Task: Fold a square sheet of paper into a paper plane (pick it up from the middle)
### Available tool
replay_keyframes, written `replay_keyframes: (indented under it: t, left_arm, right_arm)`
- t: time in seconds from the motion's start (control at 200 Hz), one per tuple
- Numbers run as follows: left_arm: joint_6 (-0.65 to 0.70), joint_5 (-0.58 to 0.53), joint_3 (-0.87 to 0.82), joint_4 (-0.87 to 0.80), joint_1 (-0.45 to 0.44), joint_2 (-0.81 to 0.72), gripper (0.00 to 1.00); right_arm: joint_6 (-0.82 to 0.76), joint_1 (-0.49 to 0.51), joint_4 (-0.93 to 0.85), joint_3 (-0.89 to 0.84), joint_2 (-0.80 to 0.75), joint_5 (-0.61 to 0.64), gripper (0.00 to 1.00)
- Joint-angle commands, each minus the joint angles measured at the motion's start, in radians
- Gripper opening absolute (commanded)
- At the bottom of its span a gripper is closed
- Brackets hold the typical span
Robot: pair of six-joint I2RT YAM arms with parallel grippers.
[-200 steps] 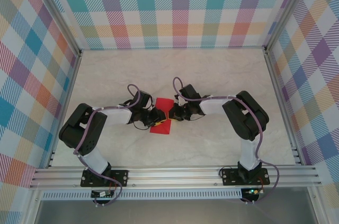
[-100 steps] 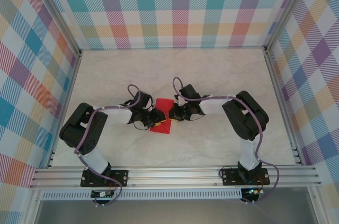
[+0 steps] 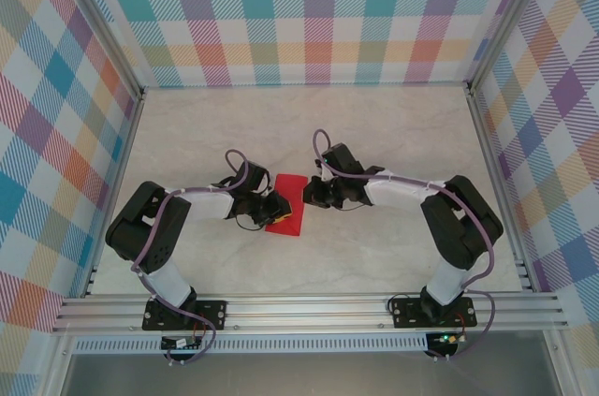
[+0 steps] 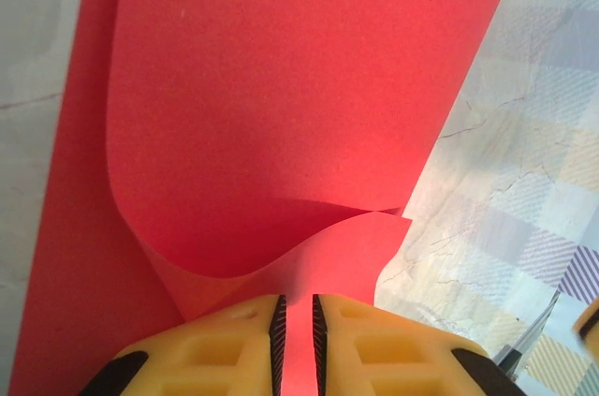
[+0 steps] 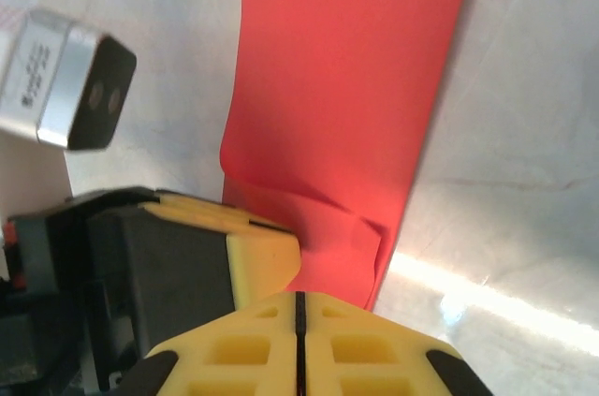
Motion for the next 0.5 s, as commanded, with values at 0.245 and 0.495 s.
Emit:
replay_keyframes:
  t: [0.245,0.495]
  left_arm:
    - [0.017,-0.043,-0.006,-0.061,0.000,0.020,0.15]
    - [0.016,-0.039,-0.009,-0.056,0.000,0.020,0.14]
  right_arm:
    - [0.063,0.114,-0.033,-0.023,0.028,-0.028,0.07]
    - [0.074,0.131,-0.027,-0.005,0.091,-0.042,0.07]
